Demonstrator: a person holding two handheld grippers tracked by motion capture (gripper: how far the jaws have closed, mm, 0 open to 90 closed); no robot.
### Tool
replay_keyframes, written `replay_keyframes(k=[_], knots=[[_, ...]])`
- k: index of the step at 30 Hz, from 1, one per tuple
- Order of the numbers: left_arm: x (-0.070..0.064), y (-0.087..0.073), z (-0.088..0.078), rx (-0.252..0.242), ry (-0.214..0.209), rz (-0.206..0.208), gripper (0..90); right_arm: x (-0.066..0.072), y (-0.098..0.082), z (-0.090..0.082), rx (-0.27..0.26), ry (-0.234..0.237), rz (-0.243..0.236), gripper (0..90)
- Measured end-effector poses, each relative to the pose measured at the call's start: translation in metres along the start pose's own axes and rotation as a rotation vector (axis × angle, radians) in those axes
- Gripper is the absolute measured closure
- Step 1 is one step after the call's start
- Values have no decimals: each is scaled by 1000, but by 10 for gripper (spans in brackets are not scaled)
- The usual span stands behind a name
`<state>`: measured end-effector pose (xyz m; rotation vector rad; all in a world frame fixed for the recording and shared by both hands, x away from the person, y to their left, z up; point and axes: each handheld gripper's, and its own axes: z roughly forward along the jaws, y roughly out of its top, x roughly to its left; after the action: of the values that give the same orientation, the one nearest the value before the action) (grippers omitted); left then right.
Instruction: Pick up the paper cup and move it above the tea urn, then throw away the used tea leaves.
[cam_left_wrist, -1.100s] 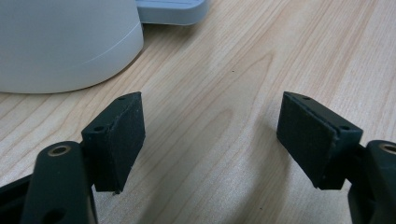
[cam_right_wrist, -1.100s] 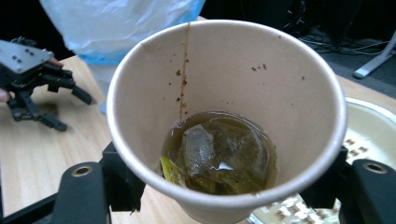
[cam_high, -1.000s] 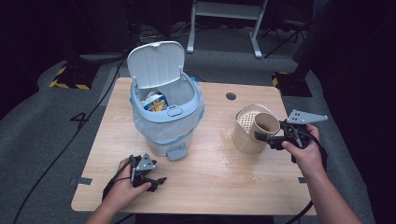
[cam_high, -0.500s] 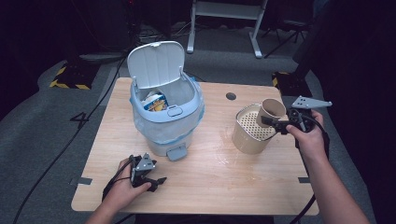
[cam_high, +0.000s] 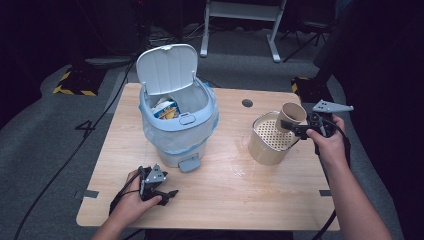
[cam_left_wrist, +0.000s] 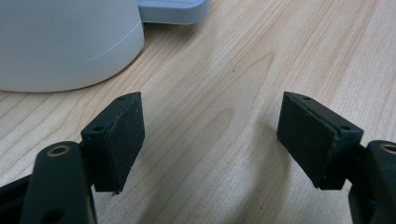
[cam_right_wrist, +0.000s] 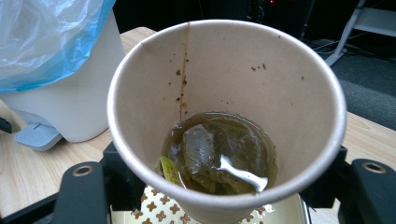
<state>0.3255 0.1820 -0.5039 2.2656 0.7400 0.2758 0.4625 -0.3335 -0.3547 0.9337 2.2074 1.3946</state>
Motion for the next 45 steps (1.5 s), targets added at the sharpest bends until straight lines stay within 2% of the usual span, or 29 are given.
replay_keyframes(k=[5, 11, 13, 16, 21, 23, 24, 27, 28, 32, 35, 40, 45], knots=[[0, 0, 0, 2, -2, 1, 231, 1, 2, 0, -5, -21, -29, 314], [0, 0, 0, 2, 1, 0, 230, 4, 4, 0, 24, -85, -161, 324], [0, 0, 0, 2, 0, 2, 230, 7, 6, -1, 35, -111, -218, 326], [0, 0, 0, 2, 0, 2, 229, 13, 10, -1, 66, -158, -344, 327], [0, 0, 0, 2, 2, 0, 230, 21, 13, -1, 109, -198, -495, 331], [0, 0, 0, 2, 2, 0, 229, 23, 13, -1, 133, -233, -563, 333], [0, 0, 0, 2, 2, 0, 230, 25, 13, -1, 153, -261, -612, 333], [0, 0, 0, 2, 2, 0, 230, 29, 12, 0, 196, -319, -709, 334], [0, 0, 0, 2, 2, 0, 230, 31, 12, 0, 218, -350, -759, 334], [0, 0, 0, 2, 2, 0, 230, 37, 11, 2, 267, -412, -877, 334], [0, 0, 0, 2, 2, 0, 230, 41, 11, 4, 304, -462, -991, 335], [0, 0, 0, 2, 2, 0, 229, 47, 8, 10, 389, -539, -1134, 335], [0, 0, 0, 2, 3, -1, 229, 50, 1, 16, 460, -597, -1264, 335]])
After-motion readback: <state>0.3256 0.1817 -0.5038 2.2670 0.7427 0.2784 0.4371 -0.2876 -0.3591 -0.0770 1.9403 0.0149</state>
